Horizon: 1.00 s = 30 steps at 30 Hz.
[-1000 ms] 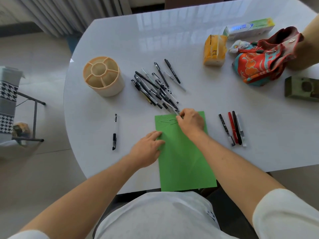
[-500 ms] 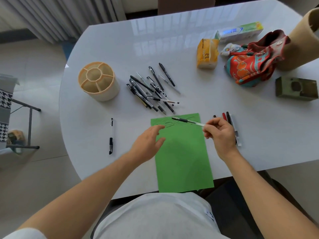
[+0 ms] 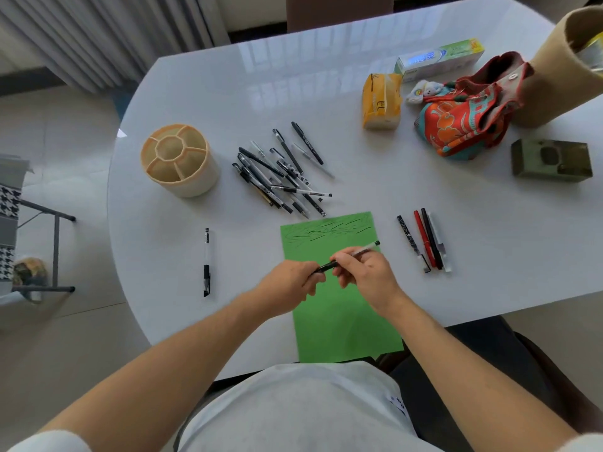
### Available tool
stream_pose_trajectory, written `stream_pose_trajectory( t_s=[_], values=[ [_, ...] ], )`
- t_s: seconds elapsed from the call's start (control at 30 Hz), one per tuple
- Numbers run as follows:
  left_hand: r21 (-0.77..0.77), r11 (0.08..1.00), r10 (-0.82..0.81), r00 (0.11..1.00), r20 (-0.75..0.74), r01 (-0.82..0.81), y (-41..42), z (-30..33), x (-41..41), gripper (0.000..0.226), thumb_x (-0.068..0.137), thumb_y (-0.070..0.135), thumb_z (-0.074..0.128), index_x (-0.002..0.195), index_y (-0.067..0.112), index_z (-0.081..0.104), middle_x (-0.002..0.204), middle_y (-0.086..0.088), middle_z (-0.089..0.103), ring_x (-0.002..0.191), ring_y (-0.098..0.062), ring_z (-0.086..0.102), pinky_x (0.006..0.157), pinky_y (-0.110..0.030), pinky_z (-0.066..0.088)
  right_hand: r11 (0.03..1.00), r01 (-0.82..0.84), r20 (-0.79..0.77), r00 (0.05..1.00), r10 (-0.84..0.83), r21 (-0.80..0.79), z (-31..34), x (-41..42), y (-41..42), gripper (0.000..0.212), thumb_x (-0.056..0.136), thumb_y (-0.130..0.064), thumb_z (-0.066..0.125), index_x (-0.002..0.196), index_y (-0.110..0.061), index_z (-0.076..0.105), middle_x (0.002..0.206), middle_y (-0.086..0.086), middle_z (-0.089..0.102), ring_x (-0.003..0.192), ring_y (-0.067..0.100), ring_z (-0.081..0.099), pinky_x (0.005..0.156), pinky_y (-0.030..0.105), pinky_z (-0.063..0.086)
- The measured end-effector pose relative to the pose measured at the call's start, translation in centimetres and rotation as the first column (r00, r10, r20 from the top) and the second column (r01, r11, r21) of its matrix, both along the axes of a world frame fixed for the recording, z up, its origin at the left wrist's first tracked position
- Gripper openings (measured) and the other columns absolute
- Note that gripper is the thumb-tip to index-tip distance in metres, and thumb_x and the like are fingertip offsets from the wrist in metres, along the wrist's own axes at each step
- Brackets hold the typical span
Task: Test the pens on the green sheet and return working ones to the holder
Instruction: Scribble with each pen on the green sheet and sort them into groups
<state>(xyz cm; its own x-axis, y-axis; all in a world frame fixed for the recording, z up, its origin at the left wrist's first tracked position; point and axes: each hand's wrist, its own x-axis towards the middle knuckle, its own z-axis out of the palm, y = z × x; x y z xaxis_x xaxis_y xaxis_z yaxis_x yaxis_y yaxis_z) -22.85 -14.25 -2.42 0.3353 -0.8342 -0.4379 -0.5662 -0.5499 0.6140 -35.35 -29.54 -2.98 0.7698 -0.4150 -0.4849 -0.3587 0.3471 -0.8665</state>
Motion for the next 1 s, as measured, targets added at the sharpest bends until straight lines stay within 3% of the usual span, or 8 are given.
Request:
stream_pose_trajectory(
  t_s=[0.1, 0.27, 0.37, 0.47, 0.57, 0.7, 0.83, 1.0],
  values=[
    [0.016, 0.999, 0.03, 0.996, 0.082, -0.031, -0.1, 0.0, 0.4, 0.026, 0.104, 0.029, 0.042, 0.098, 0.018, 0.064, 0.08, 0.001, 0.07, 0.067, -0.018, 0.064, 0.065, -0.034, 0.052, 0.995, 0.082, -0.033, 0.996, -0.083, -0.053, -0.3, 0.9, 0.6, 0.019, 0.099, -0.011, 0.062, 0.089, 0.003, 0.071, 0.067, 0.011, 0.069, 0.051, 0.018, 0.058, 0.049, 0.03, 0.05],
    [0.061, 0.986, 0.135, 0.963, 0.234, -0.153, 2.1, -1.7, 2.1, 0.03, 0.105, 0.031, 0.043, 0.097, 0.011, 0.063, 0.084, -0.008, 0.07, 0.075, -0.029, 0.063, 0.066, -0.037, 0.048, 0.899, 0.419, -0.115, 0.894, -0.433, -0.127, -1.2, 1.4, -2.9, 0.022, 0.099, -0.017, 0.061, 0.083, -0.004, 0.07, 0.061, 0.006, 0.069, 0.046, 0.017, 0.06, 0.046, 0.028, 0.052],
    [0.018, 0.993, 0.11, 0.961, 0.255, -0.118, 3.6, -2.9, 2.6, 0.031, 0.104, 0.035, 0.043, 0.097, 0.012, 0.063, 0.09, -0.004, 0.069, 0.082, -0.028, 0.063, 0.071, -0.041, 0.051, 0.929, 0.278, -0.112, 0.943, -0.312, -0.243, -2.1, 1.3, -4.6, 0.019, 0.099, -0.02, 0.062, 0.094, -0.004, 0.071, 0.073, 0.009, 0.076, 0.062, 0.021, 0.073, 0.06, 0.035, 0.062],
    [-0.086, 0.996, 0.04, 0.964, 0.263, -0.018, 2.9, -3.7, 2.0, 0.031, 0.103, 0.037, 0.047, 0.106, 0.015, 0.068, 0.112, 0.0, 0.069, 0.105, -0.022, 0.062, 0.086, -0.037, 0.052, 0.885, 0.071, -0.145, 0.977, -0.153, -0.459, -3.1, 1.8, -3.9, 0.007, 0.096, -0.022, 0.066, 0.091, -0.021, 0.071, 0.078, 0.002, 0.076, 0.073, 0.018, 0.076, 0.074, 0.039, 0.063],
    [-0.079, 0.995, -0.039, 0.966, 0.257, 0.061, 2.6, -4.4, 1.6, 0.032, 0.103, 0.037, 0.047, 0.112, 0.015, 0.069, 0.13, 0.001, 0.063, 0.123, -0.019, 0.055, 0.101, -0.035, 0.047, 0.794, 0.013, -0.173, 0.974, -0.148, -0.608, -3.9, 2.0, -3.1, 0.009, 0.092, -0.025, 0.067, 0.087, -0.032, 0.066, 0.076, -0.005, 0.075, 0.072, 0.013, 0.074, 0.073, 0.035, 0.061],
    [-0.061, 0.996, -0.045, 0.968, 0.247, 0.062, 3.0, -5.0, 1.5, 0.032, 0.103, 0.036, 0.047, 0.117, 0.016, 0.069, 0.14, 0.001, 0.058, 0.135, -0.018, 0.047, 0.108, -0.033, 0.039, 0.732, -0.021, -0.16, 0.98, -0.12, -0.681, -4.3, 2.0, -2.6, 0.006, 0.092, -0.026, 0.067, 0.098, -0.028, 0.069, 0.078, -0.008, 0.072, 0.072, 0.013, 0.071, 0.07, 0.029, 0.057],
    [-0.043, 0.997, -0.047, 0.969, 0.243, 0.059, 3.0, -4.9, 1.5, 0.034, 0.104, 0.036, 0.045, 0.119, 0.017, 0.068, 0.145, 0.002, 0.054, 0.139, -0.016, 0.043, 0.113, -0.033, 0.036, 0.666, -0.063, -0.175, 0.979, -0.103, -0.743, -4.3, 2.1, -2.6, 0.007, 0.093, -0.023, 0.065, 0.098, -0.023, 0.071, 0.075, -0.011, 0.067, 0.065, 0.003, 0.062, 0.062, 0.015, 0.046],
    [-0.019, 0.999, -0.041, 0.971, 0.235, 0.047, 2.9, -4.7, 1.5, 0.034, 0.104, 0.036, 0.044, 0.119, 0.016, 0.067, 0.145, 0.004, 0.054, 0.139, -0.015, 0.042, 0.113, -0.034, 0.037, 0.67, 0.018, -0.194, 0.951, -0.24, -0.742, -3.8, 1.3, -4.6, 0.007, 0.096, -0.017, 0.06, 0.096, -0.016, 0.067, 0.075, -0.001, 0.069, 0.067, 0.018, 0.067, 0.058, 0.029, 0.056]
  ],
)
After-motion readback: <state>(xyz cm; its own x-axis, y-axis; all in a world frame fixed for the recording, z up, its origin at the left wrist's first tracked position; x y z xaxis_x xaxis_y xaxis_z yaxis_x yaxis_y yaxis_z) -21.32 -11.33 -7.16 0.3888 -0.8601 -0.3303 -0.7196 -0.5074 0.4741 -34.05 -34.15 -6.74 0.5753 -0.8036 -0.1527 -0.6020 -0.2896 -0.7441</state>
